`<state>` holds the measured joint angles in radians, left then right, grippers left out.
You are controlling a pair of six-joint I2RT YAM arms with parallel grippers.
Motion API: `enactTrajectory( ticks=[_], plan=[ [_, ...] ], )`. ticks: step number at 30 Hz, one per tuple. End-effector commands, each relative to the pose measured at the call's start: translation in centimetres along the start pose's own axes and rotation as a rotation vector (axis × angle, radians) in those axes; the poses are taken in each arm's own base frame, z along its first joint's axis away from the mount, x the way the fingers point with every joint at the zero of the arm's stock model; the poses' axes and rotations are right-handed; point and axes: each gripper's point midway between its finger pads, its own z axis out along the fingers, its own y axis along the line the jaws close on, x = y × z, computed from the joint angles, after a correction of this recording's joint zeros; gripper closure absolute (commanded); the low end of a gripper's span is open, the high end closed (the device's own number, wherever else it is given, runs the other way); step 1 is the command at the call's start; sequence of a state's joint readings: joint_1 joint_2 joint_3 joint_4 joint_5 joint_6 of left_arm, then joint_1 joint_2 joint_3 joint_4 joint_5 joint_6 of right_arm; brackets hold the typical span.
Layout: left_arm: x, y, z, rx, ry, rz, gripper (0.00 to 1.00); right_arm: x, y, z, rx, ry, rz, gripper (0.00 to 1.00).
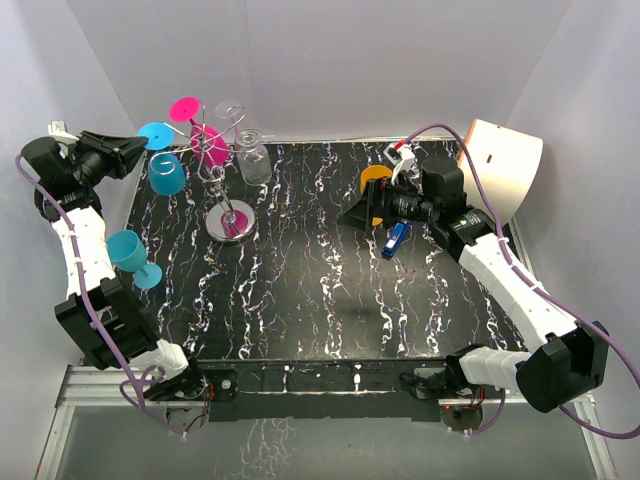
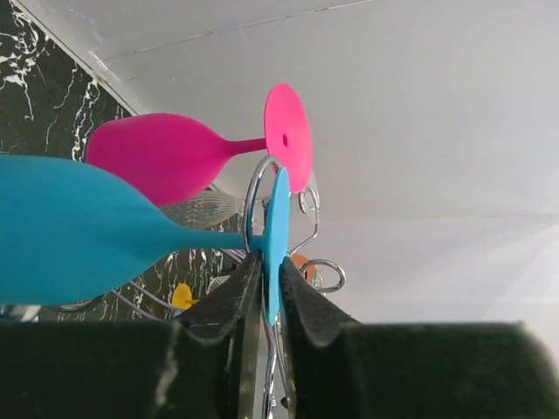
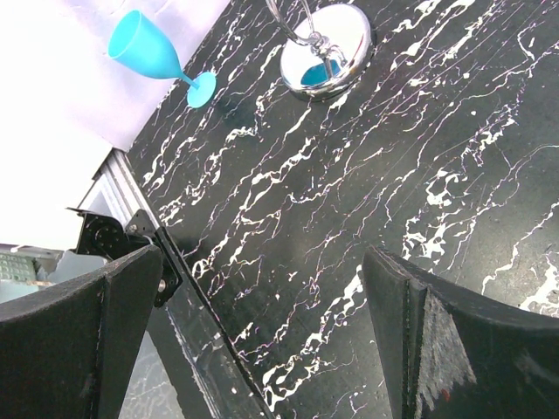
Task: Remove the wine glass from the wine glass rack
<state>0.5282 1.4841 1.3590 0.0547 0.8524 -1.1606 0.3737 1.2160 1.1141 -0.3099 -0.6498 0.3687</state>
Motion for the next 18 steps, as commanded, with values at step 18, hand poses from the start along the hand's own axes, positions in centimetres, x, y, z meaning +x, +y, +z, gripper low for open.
enactTrajectory(
  ticks=[18],
  plan=[
    [-0.5,-4.4,-1.2,0.067,-0.04,0.004,1.0,-3.7,1.6,-1.3,0.018,-0.114,-0.07,0.02]
  ],
)
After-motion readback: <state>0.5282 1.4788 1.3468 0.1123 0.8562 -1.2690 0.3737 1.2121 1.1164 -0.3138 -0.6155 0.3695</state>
